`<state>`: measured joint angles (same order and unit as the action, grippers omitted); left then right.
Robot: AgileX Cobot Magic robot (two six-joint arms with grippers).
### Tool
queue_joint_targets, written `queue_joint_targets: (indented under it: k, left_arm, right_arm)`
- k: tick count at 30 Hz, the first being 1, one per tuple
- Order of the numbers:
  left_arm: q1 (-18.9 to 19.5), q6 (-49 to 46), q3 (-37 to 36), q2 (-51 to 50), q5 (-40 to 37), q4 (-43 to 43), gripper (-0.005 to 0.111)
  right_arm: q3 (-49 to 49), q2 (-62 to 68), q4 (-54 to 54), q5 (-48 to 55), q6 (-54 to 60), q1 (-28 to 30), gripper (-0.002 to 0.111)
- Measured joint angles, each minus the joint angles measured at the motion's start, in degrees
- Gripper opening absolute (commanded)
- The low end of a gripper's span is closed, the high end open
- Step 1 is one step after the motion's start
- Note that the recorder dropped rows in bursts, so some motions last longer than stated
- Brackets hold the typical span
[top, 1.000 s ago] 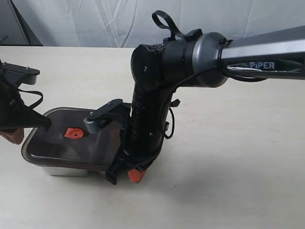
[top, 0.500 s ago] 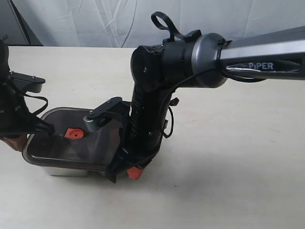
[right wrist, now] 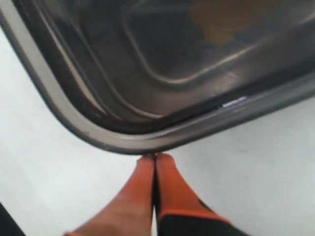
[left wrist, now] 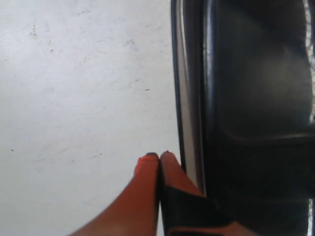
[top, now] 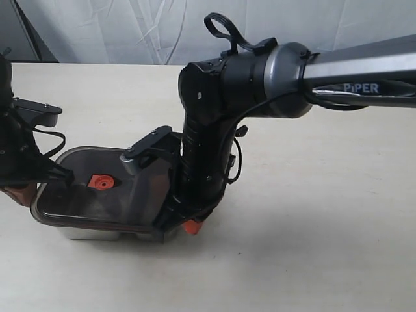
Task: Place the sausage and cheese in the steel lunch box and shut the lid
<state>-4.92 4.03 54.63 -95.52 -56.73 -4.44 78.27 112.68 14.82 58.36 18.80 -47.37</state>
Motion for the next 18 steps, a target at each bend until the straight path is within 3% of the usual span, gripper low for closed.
queue_joint_targets:
  k: [7,18]
  left_arm:
    - [0.72,3.63,0.0,0.12,-0.26,-4.47,0.0]
    - [1.99,4.4,1.78,7.2,6.65,-2.6,0.0]
  right_arm:
    - [-0.1,-4.47,-11.02,-0.98,-8.66,0.0,-0.001]
    - [-0.1,-6.93,-9.02,-11.85,-9.76,0.0,-0.001]
